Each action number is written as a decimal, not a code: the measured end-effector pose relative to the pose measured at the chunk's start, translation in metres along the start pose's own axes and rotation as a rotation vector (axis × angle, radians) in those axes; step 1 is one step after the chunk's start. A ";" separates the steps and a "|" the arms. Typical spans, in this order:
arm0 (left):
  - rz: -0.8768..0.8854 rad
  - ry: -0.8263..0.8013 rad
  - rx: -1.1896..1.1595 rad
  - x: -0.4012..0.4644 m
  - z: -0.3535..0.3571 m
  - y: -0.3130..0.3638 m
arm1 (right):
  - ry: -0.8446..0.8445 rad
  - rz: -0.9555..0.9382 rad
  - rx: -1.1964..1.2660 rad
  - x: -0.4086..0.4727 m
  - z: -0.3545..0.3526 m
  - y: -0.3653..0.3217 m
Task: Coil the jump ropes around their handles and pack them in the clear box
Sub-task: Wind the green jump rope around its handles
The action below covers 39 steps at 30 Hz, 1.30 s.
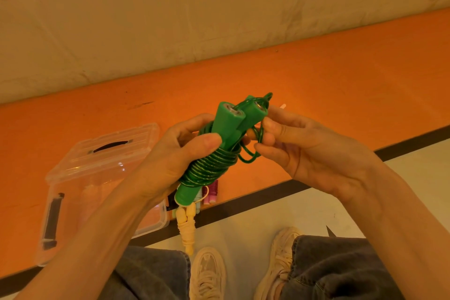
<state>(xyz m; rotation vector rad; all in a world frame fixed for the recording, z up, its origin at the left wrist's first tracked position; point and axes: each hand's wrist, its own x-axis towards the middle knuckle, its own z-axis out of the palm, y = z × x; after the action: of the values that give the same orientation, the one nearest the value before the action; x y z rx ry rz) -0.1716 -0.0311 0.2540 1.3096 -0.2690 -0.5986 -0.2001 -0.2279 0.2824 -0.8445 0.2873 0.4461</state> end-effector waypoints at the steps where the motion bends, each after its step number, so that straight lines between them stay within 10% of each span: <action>1: 0.001 -0.005 0.000 0.000 0.000 0.000 | -0.015 -0.003 -0.009 0.000 0.000 0.000; 19: 0.368 0.102 0.683 -0.006 -0.002 0.005 | -0.185 0.003 -0.084 0.003 -0.016 -0.008; 30: 0.417 0.160 1.098 -0.003 -0.001 -0.004 | 0.208 -0.403 -0.886 0.013 -0.023 0.004; 39: 0.359 0.156 1.026 0.001 0.004 -0.004 | 0.198 -0.355 -0.137 0.017 -0.034 -0.012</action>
<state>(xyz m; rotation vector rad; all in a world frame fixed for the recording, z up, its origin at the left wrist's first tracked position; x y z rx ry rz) -0.1740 -0.0359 0.2509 2.2070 -0.7217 -0.0049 -0.1816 -0.2569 0.2613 -1.0532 0.2838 0.0498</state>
